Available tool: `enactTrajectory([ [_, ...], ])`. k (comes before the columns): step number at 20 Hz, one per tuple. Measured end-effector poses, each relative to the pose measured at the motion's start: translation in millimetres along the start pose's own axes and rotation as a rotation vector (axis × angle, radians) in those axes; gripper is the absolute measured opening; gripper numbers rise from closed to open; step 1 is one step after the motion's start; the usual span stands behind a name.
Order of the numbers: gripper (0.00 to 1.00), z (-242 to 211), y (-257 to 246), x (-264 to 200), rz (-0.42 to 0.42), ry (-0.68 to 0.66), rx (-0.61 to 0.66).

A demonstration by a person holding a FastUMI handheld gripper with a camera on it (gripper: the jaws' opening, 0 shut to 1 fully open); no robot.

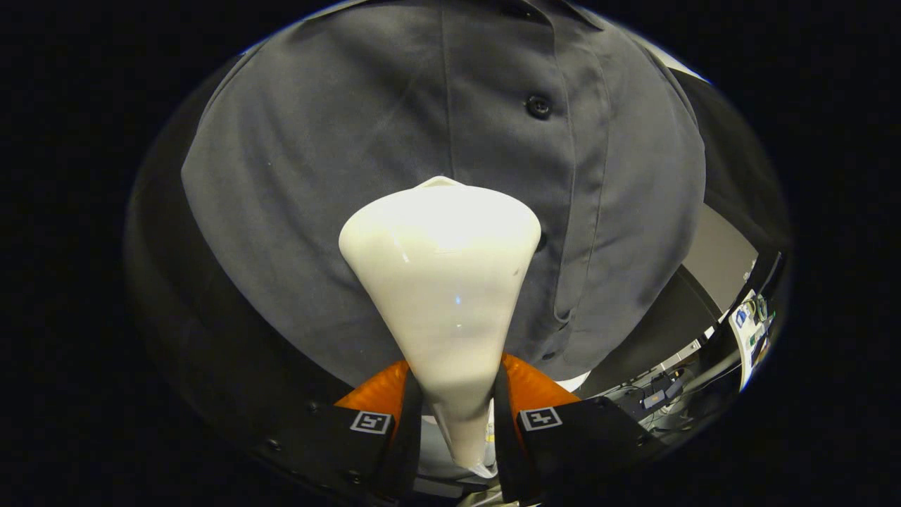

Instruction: Iron the clothes twice with a garment steamer, once on the left side and once on the right side.

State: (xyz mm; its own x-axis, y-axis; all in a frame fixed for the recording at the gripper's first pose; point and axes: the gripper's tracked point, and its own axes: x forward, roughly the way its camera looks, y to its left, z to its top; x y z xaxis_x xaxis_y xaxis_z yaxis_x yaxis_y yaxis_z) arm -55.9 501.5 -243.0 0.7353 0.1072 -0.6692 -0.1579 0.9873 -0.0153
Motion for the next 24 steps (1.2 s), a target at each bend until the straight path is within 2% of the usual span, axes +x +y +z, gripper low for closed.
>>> enactTrajectory([
  [8,0.52,-59,-22,25,-0.047,0.088,-0.003],
  [16,0.53,-124,-27,51,-0.043,0.185,-0.009],
  [24,0.53,-171,-30,71,-0.042,0.270,-0.011],
])
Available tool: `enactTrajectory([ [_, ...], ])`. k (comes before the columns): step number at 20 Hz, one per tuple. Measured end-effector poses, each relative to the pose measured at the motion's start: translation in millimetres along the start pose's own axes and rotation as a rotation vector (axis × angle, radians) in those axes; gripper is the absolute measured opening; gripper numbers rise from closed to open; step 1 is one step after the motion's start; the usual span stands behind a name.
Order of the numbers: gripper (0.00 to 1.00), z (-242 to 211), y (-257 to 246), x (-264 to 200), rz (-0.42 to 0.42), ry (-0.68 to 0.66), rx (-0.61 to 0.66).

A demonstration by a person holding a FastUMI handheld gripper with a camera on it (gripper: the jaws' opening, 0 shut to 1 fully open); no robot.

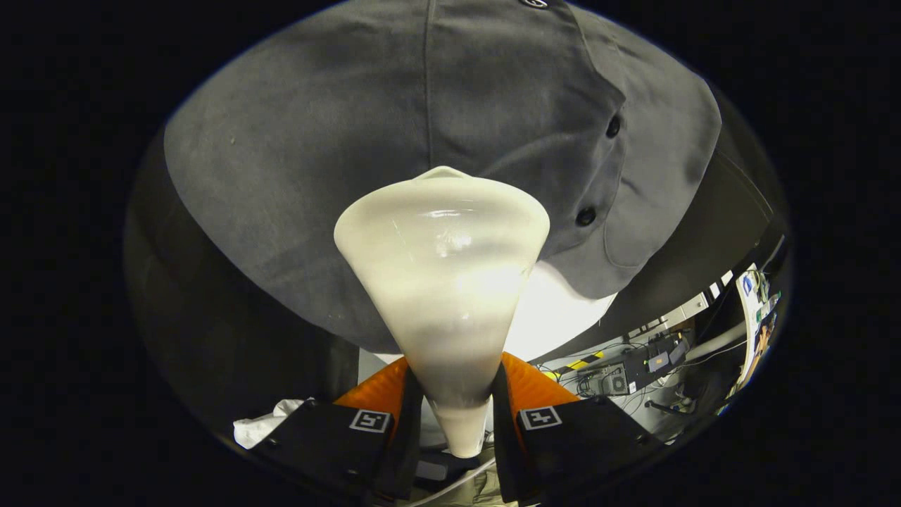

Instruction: Iron the clothes twice with a garment steamer, once on the left side and once on the right side.

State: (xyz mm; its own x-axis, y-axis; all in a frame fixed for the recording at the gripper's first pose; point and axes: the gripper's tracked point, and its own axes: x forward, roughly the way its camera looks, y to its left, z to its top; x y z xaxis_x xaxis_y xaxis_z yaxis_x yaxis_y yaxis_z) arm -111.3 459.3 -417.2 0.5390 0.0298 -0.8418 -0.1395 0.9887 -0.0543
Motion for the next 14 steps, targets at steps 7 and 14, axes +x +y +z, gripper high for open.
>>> enactTrajectory([
  [7,0.53,-32,-10,15,0.003,0.059,0.018],
  [14,0.53,-59,-33,5,-0.024,0.060,0.104],
])
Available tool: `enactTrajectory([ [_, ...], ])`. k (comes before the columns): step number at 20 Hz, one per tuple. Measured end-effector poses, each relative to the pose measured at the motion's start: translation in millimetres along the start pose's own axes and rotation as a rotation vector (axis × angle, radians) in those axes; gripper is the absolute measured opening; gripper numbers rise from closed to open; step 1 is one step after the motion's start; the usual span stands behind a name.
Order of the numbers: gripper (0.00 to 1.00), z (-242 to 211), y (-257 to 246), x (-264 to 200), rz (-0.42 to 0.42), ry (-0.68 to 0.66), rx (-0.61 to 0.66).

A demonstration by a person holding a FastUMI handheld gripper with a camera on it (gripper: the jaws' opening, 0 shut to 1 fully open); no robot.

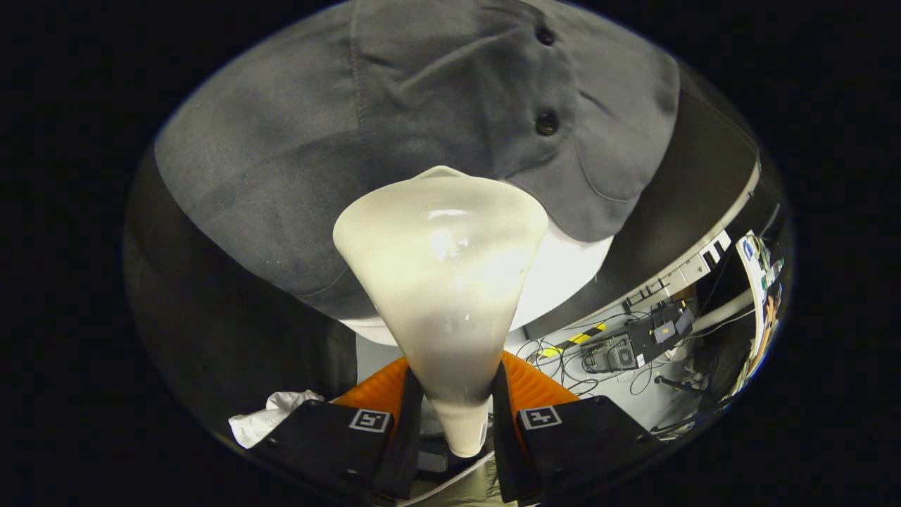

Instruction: Iron the clothes twice with a garment steamer, once on the left side and once on the right side.

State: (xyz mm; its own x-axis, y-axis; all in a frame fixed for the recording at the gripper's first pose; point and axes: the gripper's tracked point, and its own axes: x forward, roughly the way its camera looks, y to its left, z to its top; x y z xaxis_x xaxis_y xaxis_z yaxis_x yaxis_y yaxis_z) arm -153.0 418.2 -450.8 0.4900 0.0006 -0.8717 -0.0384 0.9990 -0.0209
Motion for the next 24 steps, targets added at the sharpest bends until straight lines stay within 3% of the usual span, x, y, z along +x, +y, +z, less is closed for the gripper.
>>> enactTrajectory([
  [10,0.52,51,-66,-106,0.025,-0.153,0.063],
  [14,0.52,103,-100,-133,0.034,-0.257,0.083],
  [24,0.52,224,-161,-265,0.140,-0.520,-0.002],
])
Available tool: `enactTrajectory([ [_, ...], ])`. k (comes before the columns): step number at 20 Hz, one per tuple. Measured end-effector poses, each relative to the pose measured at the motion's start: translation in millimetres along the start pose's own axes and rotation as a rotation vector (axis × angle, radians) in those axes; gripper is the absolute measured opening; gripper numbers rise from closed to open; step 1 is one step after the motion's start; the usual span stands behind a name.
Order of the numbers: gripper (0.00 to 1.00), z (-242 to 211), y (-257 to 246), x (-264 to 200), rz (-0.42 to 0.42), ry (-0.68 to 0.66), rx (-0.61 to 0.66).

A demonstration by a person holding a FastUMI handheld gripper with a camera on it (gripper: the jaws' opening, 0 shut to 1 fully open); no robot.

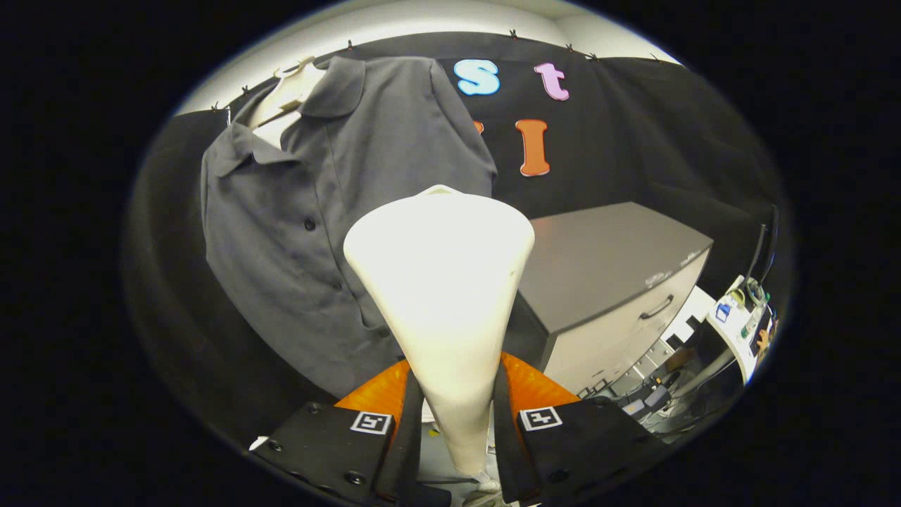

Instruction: Iron the clothes twice with a garment steamer, once on the left side and once on the right side.

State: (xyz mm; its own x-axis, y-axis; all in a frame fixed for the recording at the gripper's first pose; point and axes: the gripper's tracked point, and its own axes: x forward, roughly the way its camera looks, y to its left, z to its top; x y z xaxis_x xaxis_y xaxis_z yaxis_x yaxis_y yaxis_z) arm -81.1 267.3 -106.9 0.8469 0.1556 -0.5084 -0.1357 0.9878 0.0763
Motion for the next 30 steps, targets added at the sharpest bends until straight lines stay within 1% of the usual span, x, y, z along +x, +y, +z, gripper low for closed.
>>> enactTrajectory([
  [3,0.52,49,-8,-8,0.031,-0.056,-0.029],
  [6,0.52,98,-2,-17,0.073,-0.111,-0.055],
  [9,0.52,126,0,-35,0.151,-0.198,-0.068],
  [10,0.52,130,-3,-43,0.151,-0.229,-0.052],
  [14,0.52,124,-7,-63,0.123,-0.259,-0.033],
  [17,0.52,101,-14,-86,0.098,-0.274,-0.015],
  [19,0.52,88,-15,-101,0.084,-0.276,-0.038],
  [23,0.52,65,-10,-135,0.088,-0.277,-0.071],
  [26,0.52,63,-9,-151,0.086,-0.290,-0.086],
  [30,0.52,65,-16,-154,0.088,-0.297,-0.080],
])
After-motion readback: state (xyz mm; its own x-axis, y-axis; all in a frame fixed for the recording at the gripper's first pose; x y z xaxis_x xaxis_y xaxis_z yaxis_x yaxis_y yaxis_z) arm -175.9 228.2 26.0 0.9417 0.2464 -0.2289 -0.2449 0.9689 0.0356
